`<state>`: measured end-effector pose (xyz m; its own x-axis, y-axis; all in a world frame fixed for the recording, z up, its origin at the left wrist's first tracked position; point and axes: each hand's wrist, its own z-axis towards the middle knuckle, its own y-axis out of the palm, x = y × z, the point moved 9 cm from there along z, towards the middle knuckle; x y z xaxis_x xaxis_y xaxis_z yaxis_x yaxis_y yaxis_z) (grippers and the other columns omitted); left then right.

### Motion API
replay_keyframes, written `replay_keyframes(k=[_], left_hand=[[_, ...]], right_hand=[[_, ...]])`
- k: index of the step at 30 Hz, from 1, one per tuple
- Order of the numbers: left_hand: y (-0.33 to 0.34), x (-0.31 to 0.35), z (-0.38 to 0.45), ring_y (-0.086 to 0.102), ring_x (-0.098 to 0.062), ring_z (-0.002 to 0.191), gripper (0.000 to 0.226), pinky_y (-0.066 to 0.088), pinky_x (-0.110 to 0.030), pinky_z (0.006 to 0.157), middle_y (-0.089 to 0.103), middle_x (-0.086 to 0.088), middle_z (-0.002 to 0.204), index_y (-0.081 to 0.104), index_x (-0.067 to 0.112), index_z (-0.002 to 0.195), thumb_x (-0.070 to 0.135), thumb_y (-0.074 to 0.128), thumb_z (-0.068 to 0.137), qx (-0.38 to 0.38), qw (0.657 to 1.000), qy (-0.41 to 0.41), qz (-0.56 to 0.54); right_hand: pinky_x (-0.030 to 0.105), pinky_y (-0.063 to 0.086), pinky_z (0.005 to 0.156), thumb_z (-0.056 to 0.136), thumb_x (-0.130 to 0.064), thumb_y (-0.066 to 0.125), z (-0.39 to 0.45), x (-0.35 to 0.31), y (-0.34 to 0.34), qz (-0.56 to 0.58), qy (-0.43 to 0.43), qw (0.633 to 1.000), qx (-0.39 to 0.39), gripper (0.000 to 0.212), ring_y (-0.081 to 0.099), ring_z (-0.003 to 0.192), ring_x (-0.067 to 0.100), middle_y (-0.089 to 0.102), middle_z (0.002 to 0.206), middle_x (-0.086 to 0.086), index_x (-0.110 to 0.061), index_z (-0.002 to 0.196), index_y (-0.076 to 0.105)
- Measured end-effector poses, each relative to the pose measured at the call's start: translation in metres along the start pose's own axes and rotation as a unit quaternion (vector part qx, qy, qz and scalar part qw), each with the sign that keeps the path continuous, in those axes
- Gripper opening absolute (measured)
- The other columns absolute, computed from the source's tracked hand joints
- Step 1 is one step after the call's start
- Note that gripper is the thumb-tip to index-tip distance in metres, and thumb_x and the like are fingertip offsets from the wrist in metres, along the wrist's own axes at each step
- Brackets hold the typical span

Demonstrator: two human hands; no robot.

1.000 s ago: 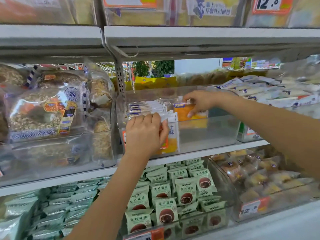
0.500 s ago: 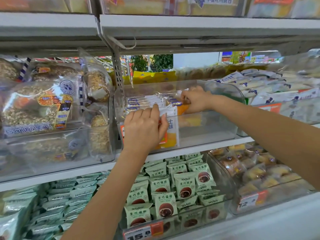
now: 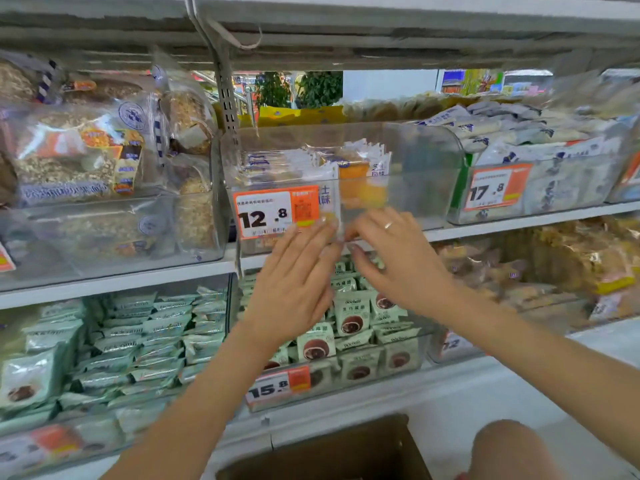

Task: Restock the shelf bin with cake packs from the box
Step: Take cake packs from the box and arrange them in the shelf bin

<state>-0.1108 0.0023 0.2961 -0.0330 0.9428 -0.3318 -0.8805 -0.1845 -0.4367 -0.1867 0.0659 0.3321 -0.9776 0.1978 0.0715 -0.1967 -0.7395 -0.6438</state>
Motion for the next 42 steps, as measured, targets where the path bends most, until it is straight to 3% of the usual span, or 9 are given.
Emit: replay_keyframes(k=[4, 9, 14, 17, 23, 29, 36, 39, 42], left_hand=[[0.024, 0.04, -0.07, 0.057, -0.036, 0.109, 0.027, 0.046, -0.047, 0.094, 0.06, -0.02, 0.12, 0.048, 0.005, 0.116, 0.016, 0.037, 0.093, -0.093, 0.991, -0.059, -0.073], [0.069, 0.078, -0.182, 0.058, -0.03, 0.098, 0.034, 0.038, -0.034, 0.085, 0.06, -0.009, 0.107, 0.053, 0.011, 0.109, 0.017, 0.052, 0.075, -0.306, 0.927, -0.16, -0.146], [0.092, 0.105, -0.319, 0.036, -0.025, 0.13, 0.05, 0.032, -0.037, 0.103, 0.039, -0.005, 0.139, 0.035, 0.015, 0.139, 0.028, 0.045, 0.092, -0.552, 0.777, -0.284, -0.105], [0.091, 0.123, -0.415, 0.022, -0.032, 0.138, 0.061, 0.028, -0.044, 0.11, 0.023, -0.013, 0.149, 0.021, 0.013, 0.146, 0.036, 0.046, 0.095, -0.669, 0.636, -0.367, -0.116], [0.084, 0.153, -0.514, 0.005, -0.036, 0.144, 0.083, 0.021, -0.044, 0.115, -0.003, -0.016, 0.158, -0.009, 0.011, 0.151, 0.031, 0.049, 0.096, -0.715, 0.493, -0.464, -0.174], [0.084, 0.164, -0.525, -0.009, -0.033, 0.146, 0.09, 0.016, -0.044, 0.117, -0.019, -0.013, 0.157, -0.016, 0.019, 0.15, 0.034, 0.053, 0.094, -0.687, 0.512, -0.487, -0.167], [0.086, 0.159, -0.523, -0.011, -0.029, 0.146, 0.088, 0.013, -0.043, 0.119, -0.015, -0.011, 0.159, -0.011, 0.024, 0.151, 0.016, 0.055, 0.093, -0.676, 0.519, -0.501, -0.152], [0.088, 0.159, -0.523, 0.001, -0.031, 0.147, 0.081, 0.019, -0.043, 0.117, 0.001, -0.01, 0.16, -0.002, 0.027, 0.152, 0.019, 0.053, 0.093, -0.636, 0.537, -0.526, -0.175], [0.087, 0.146, -0.511, 0.049, -0.027, 0.124, 0.052, 0.046, -0.041, 0.1, 0.049, -0.01, 0.139, 0.037, 0.019, 0.144, 0.006, 0.045, 0.094, -0.415, 0.494, -0.713, -0.274]], right_hand=[[0.031, 0.036, 0.073, 0.083, -0.025, 0.044, -0.076, -0.024, 0.061, 0.093, 0.078, 0.99, -0.078, 0.021, 0.051, 0.087, 0.021, 0.058, 0.092, 0.003, -0.012, 0.094, 0.057], [0.038, 0.046, 0.08, 0.084, -0.022, 0.051, -0.184, -0.054, 0.153, 0.131, 0.162, 0.943, -0.26, 0.029, 0.054, 0.103, 0.025, 0.059, 0.109, 0.005, -0.015, 0.112, 0.055], [0.038, 0.042, 0.083, 0.09, -0.024, 0.049, -0.293, -0.085, 0.222, 0.151, 0.228, 0.848, -0.454, 0.029, 0.051, 0.11, 0.023, 0.055, 0.116, 0.0, -0.024, 0.119, 0.046], [0.039, 0.043, 0.085, 0.091, -0.027, 0.048, -0.36, -0.101, 0.258, 0.156, 0.255, 0.769, -0.565, 0.037, 0.051, 0.112, 0.028, 0.053, 0.123, 0.005, -0.022, 0.128, 0.041], [0.035, 0.045, 0.08, 0.094, -0.028, 0.052, -0.459, -0.136, 0.288, 0.218, 0.335, 0.598, -0.694, 0.051, 0.052, 0.103, 0.028, 0.052, 0.122, 0.014, -0.011, 0.138, 0.033], [0.04, 0.054, 0.084, 0.092, -0.04, 0.053, -0.461, -0.16, 0.312, 0.307, 0.495, 0.547, -0.601, 0.048, 0.061, 0.097, 0.025, 0.06, 0.116, 0.013, -0.011, 0.13, 0.045], [0.03, 0.057, 0.061, 0.091, -0.039, 0.058, -0.457, -0.217, 0.331, 0.409, 0.727, 0.31, -0.456, 0.059, 0.067, 0.077, 0.023, 0.066, 0.091, 0.009, -0.009, 0.137, 0.037], [0.026, 0.052, 0.049, 0.093, -0.023, 0.056, -0.449, -0.213, 0.337, 0.404, 0.754, 0.353, -0.38, 0.031, 0.063, 0.065, 0.019, 0.063, 0.076, 0.006, -0.005, 0.118, 0.055], [0.034, 0.054, 0.058, 0.092, -0.017, 0.052, -0.422, -0.186, 0.329, 0.395, 0.677, 0.523, -0.336, 0.013, 0.061, 0.068, 0.019, 0.059, 0.071, 0.002, -0.015, 0.082, 0.06]])
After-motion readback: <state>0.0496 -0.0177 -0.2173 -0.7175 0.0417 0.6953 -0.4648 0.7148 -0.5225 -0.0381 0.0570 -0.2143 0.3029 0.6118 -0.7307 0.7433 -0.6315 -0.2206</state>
